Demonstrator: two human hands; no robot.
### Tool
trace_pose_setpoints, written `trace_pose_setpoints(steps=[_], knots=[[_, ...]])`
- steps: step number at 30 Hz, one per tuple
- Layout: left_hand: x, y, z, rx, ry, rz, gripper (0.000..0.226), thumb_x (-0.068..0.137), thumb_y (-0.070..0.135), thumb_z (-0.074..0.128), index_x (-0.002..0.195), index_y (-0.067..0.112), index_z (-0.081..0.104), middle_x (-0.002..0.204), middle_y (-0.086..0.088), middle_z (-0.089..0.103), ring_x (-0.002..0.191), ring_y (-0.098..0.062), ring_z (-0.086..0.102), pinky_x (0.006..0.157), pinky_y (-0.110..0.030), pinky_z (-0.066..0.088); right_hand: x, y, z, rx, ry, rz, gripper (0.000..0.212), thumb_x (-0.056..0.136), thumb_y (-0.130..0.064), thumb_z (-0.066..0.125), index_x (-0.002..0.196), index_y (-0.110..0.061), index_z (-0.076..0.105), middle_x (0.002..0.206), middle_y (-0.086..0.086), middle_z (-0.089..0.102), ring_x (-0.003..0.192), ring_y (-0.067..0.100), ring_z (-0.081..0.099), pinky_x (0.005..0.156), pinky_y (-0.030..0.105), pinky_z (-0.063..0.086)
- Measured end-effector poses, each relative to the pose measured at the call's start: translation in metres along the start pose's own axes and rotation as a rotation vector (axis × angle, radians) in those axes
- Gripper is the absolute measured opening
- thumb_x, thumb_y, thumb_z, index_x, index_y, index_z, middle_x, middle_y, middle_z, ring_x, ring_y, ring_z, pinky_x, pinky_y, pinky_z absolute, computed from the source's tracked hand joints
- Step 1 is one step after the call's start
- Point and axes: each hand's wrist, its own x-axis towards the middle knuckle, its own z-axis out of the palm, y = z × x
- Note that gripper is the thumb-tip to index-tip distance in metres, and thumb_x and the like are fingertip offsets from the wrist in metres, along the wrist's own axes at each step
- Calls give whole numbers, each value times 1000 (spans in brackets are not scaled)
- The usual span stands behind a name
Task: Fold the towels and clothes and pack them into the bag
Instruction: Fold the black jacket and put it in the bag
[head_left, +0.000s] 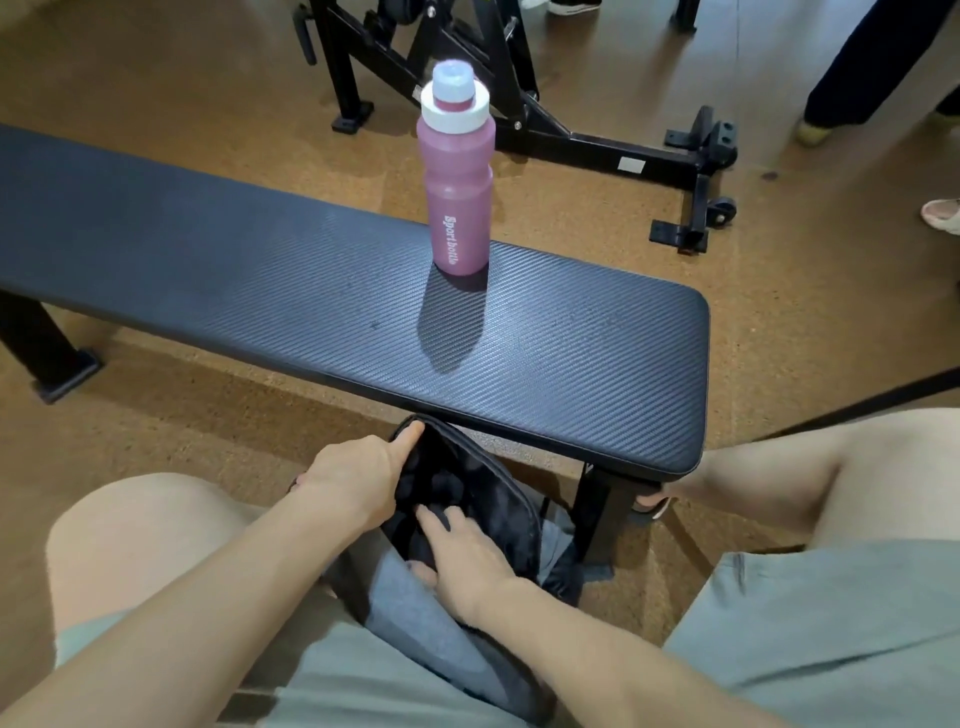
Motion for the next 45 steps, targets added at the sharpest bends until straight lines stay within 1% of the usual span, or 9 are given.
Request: trace_pose_setpoints(steps=[3, 7, 13, 16, 21, 24, 28, 32, 45], knots=[[-1, 8, -7, 92, 14, 23, 89, 90, 15, 54, 159, 34, 1, 118, -8, 61, 103, -34, 65, 73, -40, 48, -38, 23, -17, 188, 275, -16, 25, 98, -24, 50, 120, -21, 61, 116, 0, 59, 111, 20, 57, 92, 35, 48], [-12, 30, -14, 165, -29, 97, 72, 93, 21, 56, 154, 26, 19, 116, -8, 62, 101, -33, 66, 69, -38, 44, -67, 81, -22, 558, 339, 486, 20, 84, -4, 44, 80, -10, 62, 78, 4, 67, 73, 24, 61, 67, 36, 47], [-13, 45, -19, 186, -58, 131, 78, 91, 32, 58, 155, 21, 15, 113, -7, 63, 97, -32, 66, 75, -41, 55, -93, 103, 5, 1009, -88, 779, 29, 78, 2, 46, 90, -17, 64, 76, 10, 58, 62, 23, 53, 53, 28, 42], [-13, 40, -21, 153, -61, 132, 85, 90, 35, 59, 158, 27, 9, 114, -7, 63, 98, -31, 66, 79, -42, 57, -89, 84, 11, 914, -97, 654, 32, 68, -3, 48, 88, -23, 64, 86, 9, 58, 66, 25, 55, 55, 29, 45], [-12, 37, -25, 109, -29, 104, 74, 89, 28, 59, 152, 24, 21, 111, -9, 64, 96, -33, 66, 79, -43, 57, -85, 76, -2, 1125, -88, 691, 20, 93, -13, 44, 111, -17, 52, 98, 13, 53, 61, 23, 55, 65, 40, 64], [-12, 38, -28, 96, -26, 99, 68, 89, 27, 59, 149, 23, 25, 111, -10, 64, 95, -33, 66, 80, -44, 57, -77, 89, 0, 978, -147, 657, 27, 90, -6, 48, 113, -16, 55, 94, 13, 55, 62, 23, 57, 68, 37, 62], [-16, 36, -25, 104, -22, 91, 74, 90, 28, 58, 153, 27, 19, 110, -8, 66, 92, -32, 67, 76, -42, 57, -70, 84, -3, 649, -210, 510, 7, 82, -9, 50, 78, -14, 47, 71, 7, 44, 65, 23, 46, 62, 35, 39], [-21, 32, -23, 70, -26, 92, 78, 90, 25, 58, 155, 30, 15, 103, -6, 66, 83, -28, 67, 71, -41, 59, -66, 77, -7, 404, -178, 409, 35, 88, -10, 51, 59, -17, 32, 63, 2, 38, 59, 19, 37, 58, 33, 30], [-25, 32, -27, 42, -9, 101, 74, 91, 28, 58, 155, 28, 21, 109, -7, 66, 88, -28, 67, 74, -41, 59, -66, 91, -29, 340, -278, 428, 19, 93, -11, 50, 74, -15, 51, 84, 7, 56, 70, 21, 48, 64, 31, 41]])
